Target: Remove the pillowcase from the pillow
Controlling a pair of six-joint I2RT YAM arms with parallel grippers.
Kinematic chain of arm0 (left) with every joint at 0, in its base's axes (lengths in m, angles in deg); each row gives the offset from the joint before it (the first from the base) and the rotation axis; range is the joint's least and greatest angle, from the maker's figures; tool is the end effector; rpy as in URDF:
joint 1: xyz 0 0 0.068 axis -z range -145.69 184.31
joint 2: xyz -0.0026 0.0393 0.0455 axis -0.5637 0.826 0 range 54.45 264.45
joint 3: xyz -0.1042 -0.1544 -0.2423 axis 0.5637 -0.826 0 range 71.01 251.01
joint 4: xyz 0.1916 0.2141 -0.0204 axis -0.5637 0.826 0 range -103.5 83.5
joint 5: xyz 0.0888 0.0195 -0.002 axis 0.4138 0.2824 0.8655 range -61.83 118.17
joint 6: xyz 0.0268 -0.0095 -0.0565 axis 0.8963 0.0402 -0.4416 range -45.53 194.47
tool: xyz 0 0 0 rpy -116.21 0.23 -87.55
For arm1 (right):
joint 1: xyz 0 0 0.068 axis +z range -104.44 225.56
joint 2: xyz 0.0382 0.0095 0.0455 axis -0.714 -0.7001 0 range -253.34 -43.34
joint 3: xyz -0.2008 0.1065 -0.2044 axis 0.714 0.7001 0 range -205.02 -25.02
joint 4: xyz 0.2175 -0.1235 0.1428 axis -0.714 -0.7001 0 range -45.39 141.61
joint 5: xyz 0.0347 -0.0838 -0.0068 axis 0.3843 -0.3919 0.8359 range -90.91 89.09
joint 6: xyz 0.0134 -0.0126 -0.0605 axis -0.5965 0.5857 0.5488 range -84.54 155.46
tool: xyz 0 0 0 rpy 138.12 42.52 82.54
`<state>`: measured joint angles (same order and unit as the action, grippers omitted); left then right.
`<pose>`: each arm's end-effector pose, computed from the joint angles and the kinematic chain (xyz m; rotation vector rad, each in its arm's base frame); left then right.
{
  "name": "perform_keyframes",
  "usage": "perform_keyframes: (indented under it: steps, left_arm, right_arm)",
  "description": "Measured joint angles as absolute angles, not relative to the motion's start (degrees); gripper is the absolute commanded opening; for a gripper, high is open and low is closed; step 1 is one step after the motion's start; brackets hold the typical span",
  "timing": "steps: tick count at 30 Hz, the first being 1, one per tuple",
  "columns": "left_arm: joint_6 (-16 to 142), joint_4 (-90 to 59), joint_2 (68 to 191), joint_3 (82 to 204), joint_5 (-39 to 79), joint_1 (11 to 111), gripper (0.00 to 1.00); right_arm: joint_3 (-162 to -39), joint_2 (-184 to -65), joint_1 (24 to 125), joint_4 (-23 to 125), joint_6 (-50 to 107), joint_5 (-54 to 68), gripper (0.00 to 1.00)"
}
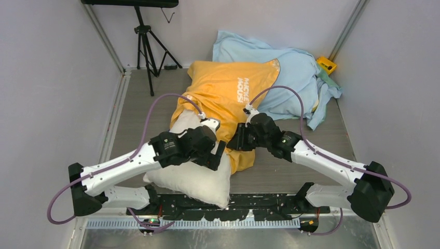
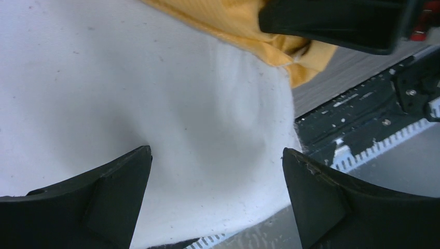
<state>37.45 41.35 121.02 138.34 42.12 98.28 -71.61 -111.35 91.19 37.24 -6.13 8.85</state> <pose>0.1181 -0.2150 0.3522 0.4916 2.4808 -0.4349 0.1924 0.2085 0.2745 -0.1881 2.3772 0.9884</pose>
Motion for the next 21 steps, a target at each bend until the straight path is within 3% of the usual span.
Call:
perform_keyframes:
  steps: [4,8,9,14,17,20,21]
  left_arm:
    - [36.9,41.4,122.3,136.3,45.4,98.3,1.00]
    - [36.9,41.4,125.3,135.5,49.0,98.3,0.99]
    - [36.9,41.3,126.0,135.3,49.8,98.4,0.95]
    - [36.4,39.4,126.4,132.1,53.3,98.4,0.46]
    - [35.7,37.0,124.1,129.2,54.4,98.4,0.27]
    - [35.5,35.1,120.4,127.0,55.0,98.0,0.03]
    - [35.5,34.7,119.4,126.6,55.0,97.9,0.00]
  right_arm:
    - [-70.8,-110.2,91.2,38.2,-7.1,8.5,0.16]
    - [-70.8,-110.1,91.2,38.8,-7.5,8.0,0.16]
    - [-70.8,-110.1,91.2,38.8,-7.6,7.7,0.17]
    - [-70.8,-109.4,91.2,38.7,-8.0,4.8,0.24]
    - [-70.8,-108.2,90.9,38.7,-8.0,3.0,0.24]
    - [-70.8,-108.0,90.4,38.8,-8.1,2.1,0.13]
    - [-70.8,-108.1,90.4,38.9,-8.1,1.9,0.10]
